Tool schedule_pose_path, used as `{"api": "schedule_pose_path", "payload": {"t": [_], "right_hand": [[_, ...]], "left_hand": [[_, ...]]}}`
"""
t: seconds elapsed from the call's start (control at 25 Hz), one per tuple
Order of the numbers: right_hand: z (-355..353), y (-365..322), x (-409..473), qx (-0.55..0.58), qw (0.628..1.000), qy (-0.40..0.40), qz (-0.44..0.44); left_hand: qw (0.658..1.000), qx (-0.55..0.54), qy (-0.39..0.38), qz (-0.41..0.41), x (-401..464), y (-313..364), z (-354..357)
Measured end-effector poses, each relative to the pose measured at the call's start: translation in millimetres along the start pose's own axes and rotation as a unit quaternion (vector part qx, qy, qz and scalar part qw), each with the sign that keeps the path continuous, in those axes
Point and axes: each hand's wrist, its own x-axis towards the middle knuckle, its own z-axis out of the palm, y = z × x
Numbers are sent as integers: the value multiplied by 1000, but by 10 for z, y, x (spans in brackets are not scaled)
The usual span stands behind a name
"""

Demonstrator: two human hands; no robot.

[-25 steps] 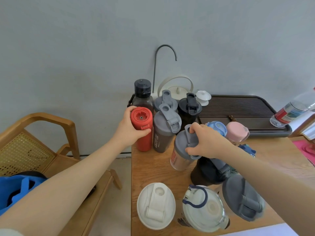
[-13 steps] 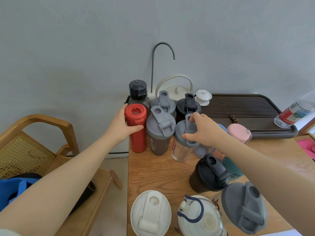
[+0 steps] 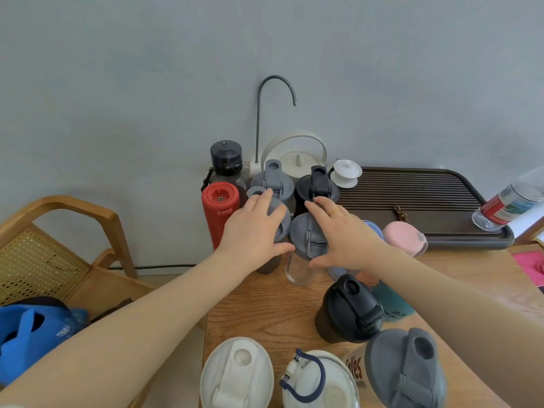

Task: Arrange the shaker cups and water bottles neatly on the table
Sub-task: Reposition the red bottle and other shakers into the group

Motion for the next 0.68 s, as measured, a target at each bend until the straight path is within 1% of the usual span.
{"api": "schedule_pose_path", "payload": {"t": [0.08,0.16,0.28,0.4,0.52,0.68], "right_hand": [[10,35,19,4,1000,10,-9],[5,87,50,5,1000,21,-15],[-2,142,90,7,999,32,-17],[6,167,123,12,999,40,-12],[45,177,130,15,999,52,-6],[33,127,49,4,997,71,2]], "left_hand": [[999,-15,11,30,4,-26,28],[996,-34,15,80,3,-119,42],[990,-54,1,131,2,-210,28],[987,-48,13,151,-13,-220,78],[988,-28,31,150,-24,-209,141],[988,-69,14,140,-50,-212,140]]}}
